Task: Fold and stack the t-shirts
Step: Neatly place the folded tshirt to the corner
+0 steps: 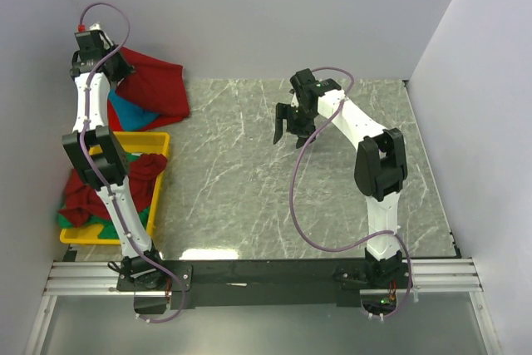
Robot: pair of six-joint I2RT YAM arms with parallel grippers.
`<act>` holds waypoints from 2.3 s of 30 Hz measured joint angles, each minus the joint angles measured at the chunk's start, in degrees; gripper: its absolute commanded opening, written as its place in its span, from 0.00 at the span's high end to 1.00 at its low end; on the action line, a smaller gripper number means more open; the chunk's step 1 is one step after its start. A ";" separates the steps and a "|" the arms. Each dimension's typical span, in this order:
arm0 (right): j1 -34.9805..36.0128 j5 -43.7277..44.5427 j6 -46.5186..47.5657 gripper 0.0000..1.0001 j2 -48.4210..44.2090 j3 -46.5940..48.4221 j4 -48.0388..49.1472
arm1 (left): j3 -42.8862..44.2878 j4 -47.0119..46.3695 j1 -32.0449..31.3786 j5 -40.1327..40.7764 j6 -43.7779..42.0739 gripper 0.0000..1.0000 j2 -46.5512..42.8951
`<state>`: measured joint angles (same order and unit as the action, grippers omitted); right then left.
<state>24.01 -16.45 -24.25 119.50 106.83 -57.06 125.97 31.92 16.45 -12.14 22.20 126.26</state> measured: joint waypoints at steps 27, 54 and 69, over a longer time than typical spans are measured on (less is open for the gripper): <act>0.11 -0.15 -0.35 0.16 0.00 -0.46 0.81 | 4.17 -2.97 0.31 -8.09 5.77 1.00 -0.94; 0.11 -0.15 -0.33 0.16 -0.09 -2.60 2.01 | -5.86 -3.30 6.62 -6.49 5.42 1.00 -1.90; 0.11 -0.07 -0.33 0.16 -2.32 -7.50 3.48 | -19.63 -1.68 7.34 0.90 2.75 0.01 -3.10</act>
<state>24.12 -16.51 -24.58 117.19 99.33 -53.58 106.34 30.24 23.79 -11.25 24.95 123.15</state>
